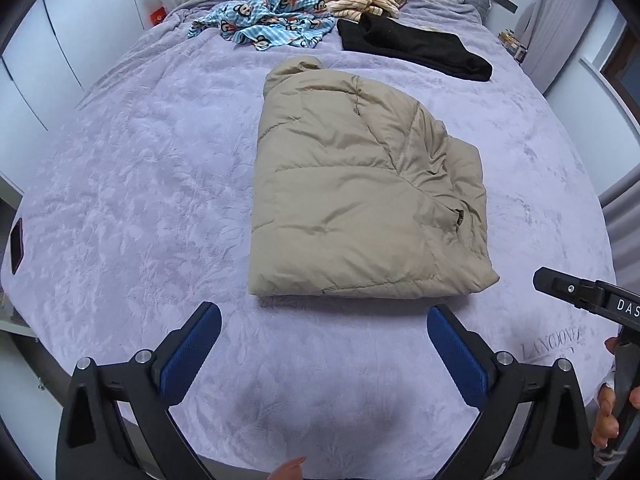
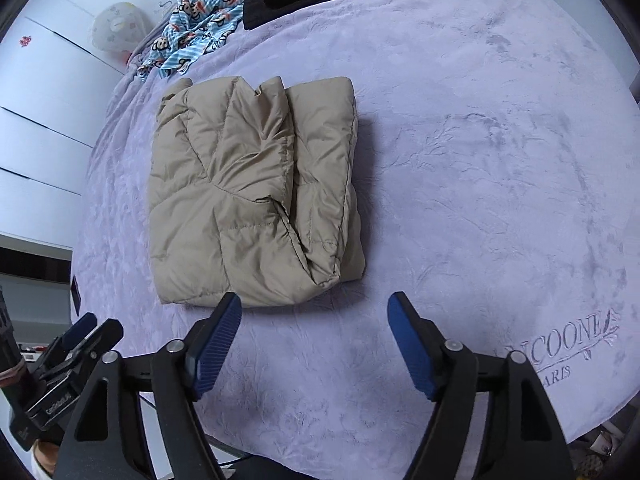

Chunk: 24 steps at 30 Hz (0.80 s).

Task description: Fold large clothes

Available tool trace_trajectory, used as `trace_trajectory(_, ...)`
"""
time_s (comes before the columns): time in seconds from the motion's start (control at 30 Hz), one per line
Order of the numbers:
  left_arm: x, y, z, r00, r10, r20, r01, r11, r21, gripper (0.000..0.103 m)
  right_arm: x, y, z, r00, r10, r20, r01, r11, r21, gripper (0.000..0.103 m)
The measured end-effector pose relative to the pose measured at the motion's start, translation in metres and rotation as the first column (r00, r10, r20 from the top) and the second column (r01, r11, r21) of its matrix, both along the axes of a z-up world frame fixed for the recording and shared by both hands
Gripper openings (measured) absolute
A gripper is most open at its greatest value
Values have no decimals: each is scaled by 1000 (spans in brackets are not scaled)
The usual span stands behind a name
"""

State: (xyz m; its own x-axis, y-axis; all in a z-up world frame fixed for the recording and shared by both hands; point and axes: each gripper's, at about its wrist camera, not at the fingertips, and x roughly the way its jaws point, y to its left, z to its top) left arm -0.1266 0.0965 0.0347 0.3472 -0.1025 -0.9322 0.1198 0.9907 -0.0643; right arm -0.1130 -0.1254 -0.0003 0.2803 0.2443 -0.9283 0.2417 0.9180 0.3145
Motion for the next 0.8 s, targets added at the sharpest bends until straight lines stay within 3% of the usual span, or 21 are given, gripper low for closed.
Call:
trace_trajectory(0.1,-6,3,8,1000,16,17,-17,1000,14,103,-9,4,9,1000,19,19,-19,999,-29,81)
trace_trajectory(0.2,-8,10,17,999,28,43,-28,1000,14,103,-14,13,23,998,39,46,-36,997,-73,87)
trace_trajectory(0.37,1,32,29,997,32,64,-32,999,-6,103,-19,38,50,987,68,146,-45,987,-152,90)
trace_trajectory(0.43,6,41,31,997,31,65,-31,999,7,103,-17,50,58,982,84,171,-52,982,-182,103)
trace_trajectory(0.53,13,57,39,996,27,85,-31,999,41,103,-13,68,69,976,91,196,-47,975,-218,103)
trace_trajectory(0.8,30,82,60,994,21,109,-24,999,28,103,-2,101,96,975,55,214,9,957,-290,103)
